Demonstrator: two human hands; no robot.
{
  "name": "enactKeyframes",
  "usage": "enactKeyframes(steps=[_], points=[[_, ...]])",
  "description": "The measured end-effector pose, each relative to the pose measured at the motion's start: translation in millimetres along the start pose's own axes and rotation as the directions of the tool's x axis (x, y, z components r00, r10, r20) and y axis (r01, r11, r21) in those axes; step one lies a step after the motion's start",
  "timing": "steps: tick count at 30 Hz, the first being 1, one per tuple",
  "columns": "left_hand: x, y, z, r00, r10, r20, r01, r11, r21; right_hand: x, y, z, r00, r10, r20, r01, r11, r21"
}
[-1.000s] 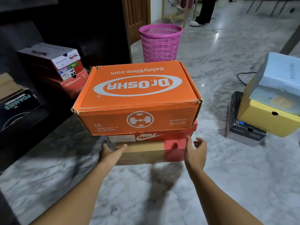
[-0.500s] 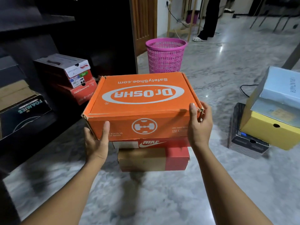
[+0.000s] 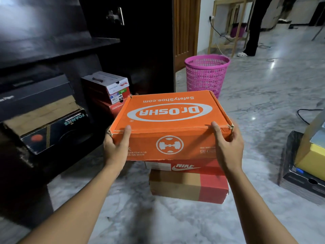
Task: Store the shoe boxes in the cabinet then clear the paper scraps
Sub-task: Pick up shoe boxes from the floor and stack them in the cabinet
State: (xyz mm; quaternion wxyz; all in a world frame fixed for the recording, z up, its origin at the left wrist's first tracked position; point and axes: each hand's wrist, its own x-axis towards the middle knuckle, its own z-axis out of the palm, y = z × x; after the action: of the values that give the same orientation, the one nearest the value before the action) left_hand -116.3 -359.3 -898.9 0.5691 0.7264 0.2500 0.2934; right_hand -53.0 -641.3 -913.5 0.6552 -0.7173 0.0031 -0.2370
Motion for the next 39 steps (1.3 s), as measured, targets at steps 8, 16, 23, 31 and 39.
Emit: enactKeyframes(steps=[8, 16, 23, 31, 39], points=[[29, 50, -75, 0.984, 0.029, -0.177, -0.030, 1.000, -0.002, 14, -67, 84, 0.985, -0.111, 0.132, 0.095, 0.988, 0.122], [86, 148, -127, 0.905, 0.153, -0.396, -0.185, 0.982, -0.043, 62, -176, 175, 0.951, -0.237, 0.197, 0.185, 0.951, 0.250], [141, 182, -170, 0.777, 0.172, -0.605, -0.231, 0.973, -0.021, 87, -234, 273, 0.890, -0.302, 0.342, 0.193, 0.928, 0.318], [168, 205, -158, 0.617, 0.268, -0.740, -0.237, 0.960, 0.151, 133, -245, 318, 0.871, -0.346, 0.348, 0.218, 0.908, 0.356], [187, 220, -179, 0.511, 0.295, -0.807, -0.182, 0.955, 0.233, 139, -263, 363, 0.807, -0.387, 0.446, 0.158, 0.870, 0.467]])
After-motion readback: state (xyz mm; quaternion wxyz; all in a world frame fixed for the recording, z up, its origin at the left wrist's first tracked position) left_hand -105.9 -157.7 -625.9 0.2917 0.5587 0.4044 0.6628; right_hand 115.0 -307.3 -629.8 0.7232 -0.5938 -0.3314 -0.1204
